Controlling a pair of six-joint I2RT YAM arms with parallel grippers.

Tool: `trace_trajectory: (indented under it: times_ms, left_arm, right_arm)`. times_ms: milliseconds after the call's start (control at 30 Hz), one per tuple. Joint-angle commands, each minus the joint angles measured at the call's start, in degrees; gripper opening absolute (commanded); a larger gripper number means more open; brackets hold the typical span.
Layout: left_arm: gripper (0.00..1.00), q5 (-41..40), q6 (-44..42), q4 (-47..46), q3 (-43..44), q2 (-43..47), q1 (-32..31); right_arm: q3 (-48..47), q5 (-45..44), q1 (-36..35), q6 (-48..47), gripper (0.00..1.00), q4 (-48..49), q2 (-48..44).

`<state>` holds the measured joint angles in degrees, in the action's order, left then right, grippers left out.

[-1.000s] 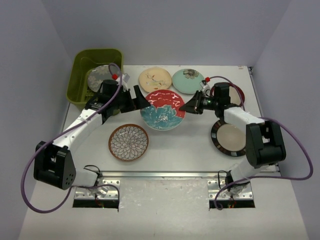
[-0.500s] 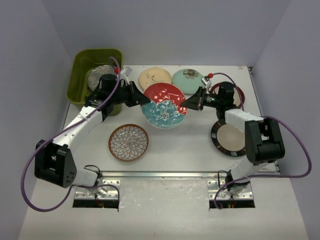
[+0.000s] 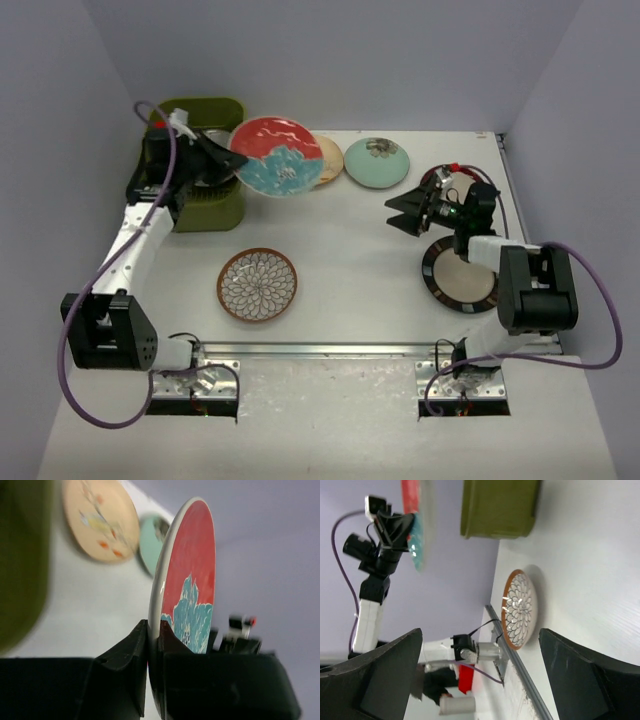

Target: Place the plates into the plastic bin on the countertop

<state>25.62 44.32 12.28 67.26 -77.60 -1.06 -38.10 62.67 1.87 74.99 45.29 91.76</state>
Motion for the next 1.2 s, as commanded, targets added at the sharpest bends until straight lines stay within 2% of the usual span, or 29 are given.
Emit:
trace_trajectory:
  times_ms: [0,100,167,267,333,367,633,700,767,933,1167]
  left_arm:
    - [0.00,-11.9,11.9,-10.0,3.8,1.4,12.8]
    - [0.00,-25.7,10.2,-5.2,8.2,-3.4,15.8]
    - [0.00,-29.3,8.7,-3.3,12.7,-7.7,16.9]
    - [0.00,-27.3,7.0,-2.9,19.5,-17.9,18.3]
    - [0.00,-25.8,6.0,-3.3,21.8,-21.0,18.6]
    - [0.00,-22.7,5.7,-3.8,24.9,-24.9,19.3]
    - [0.00,-14.8,4.4,-1.7,38.0,-41.5,20.0]
    - [0.08,-14.3,4.2,-0.1,40.1,-44.2,20.0]
    - [0.22,-14.5,3.9,1.0,41.1,-45.6,20.0]
    - [0.79,-18.6,1.9,10.6,44.2,-48.2,19.4]
    - [0.91,-27.6,-4.8,22.1,54.7,-54.4,15.5]
  right_arm:
    - [3.3,-1.2,2.4,-0.2,0.99,-0.9,-3.5]
    - [4.0,-2.8,2.4,-4.6,0.99,-7.9,-5.9]
    - [4.0,-3.9,2.4,-8.7,0.99,-13.2,-8.0]
    - [3.2,-5.4,2.4,-14.1,0.99,-20.1,-11.1]
    - [2.6,-5.7,2.4,-16.1,0.99,-22.5,-12.7]
    - [1.8,-5.8,2.4,-17.3,0.99,-24.7,-13.5]
    - [0.5,-5.5,2.4,-19.7,0.99,-27.3,-14.5]
    - [0.5,-5.5,2.4,-19.8,0.99,-27.2,-13.9]
    - [0.4,-5.6,2.4,-19.8,0.99,-27.1,-13.7]
    - [0.0,-6.8,2.4,-20.3,0.99,-28.1,-13.3]
    - [-1.1,-7.5,2.4,-21.5,0.99,-30.6,-12.7]
